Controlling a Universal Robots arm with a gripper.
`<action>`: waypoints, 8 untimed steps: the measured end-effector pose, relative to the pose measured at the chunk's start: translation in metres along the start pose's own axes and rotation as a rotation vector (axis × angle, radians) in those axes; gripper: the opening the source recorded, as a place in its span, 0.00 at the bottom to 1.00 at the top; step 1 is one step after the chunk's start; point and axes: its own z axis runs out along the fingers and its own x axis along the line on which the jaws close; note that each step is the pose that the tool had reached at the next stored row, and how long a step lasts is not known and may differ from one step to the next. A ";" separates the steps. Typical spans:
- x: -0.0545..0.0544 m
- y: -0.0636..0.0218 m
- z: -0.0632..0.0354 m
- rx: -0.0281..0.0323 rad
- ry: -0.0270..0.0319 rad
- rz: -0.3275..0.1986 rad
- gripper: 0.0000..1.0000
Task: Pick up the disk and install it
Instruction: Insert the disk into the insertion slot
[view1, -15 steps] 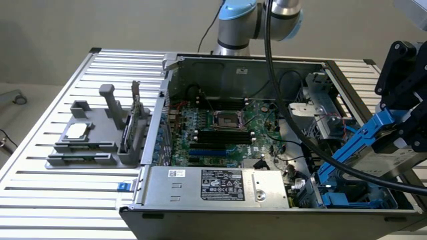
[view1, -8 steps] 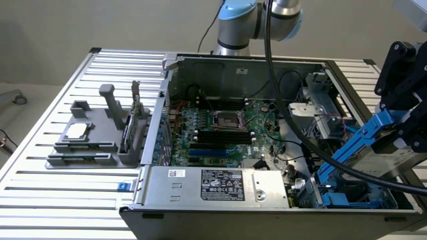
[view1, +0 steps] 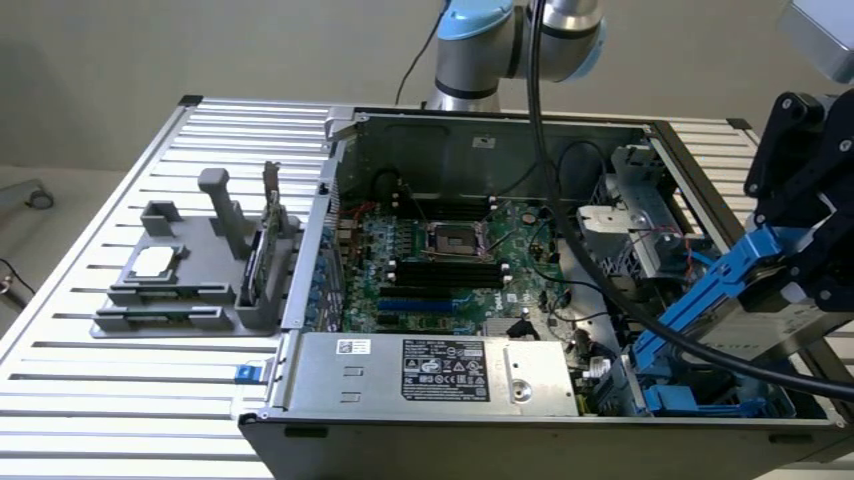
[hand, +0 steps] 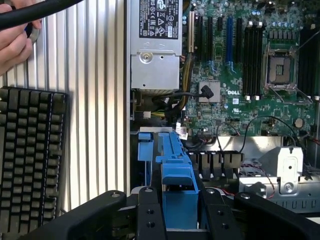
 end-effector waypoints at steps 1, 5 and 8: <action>0.000 0.0000 0.0003 0.0000 0.0000 0.000 0.33; 0.000 -0.0001 0.0020 0.0000 0.0001 -0.001 0.33; 0.000 -0.0004 0.0031 0.0000 0.0002 -0.004 0.33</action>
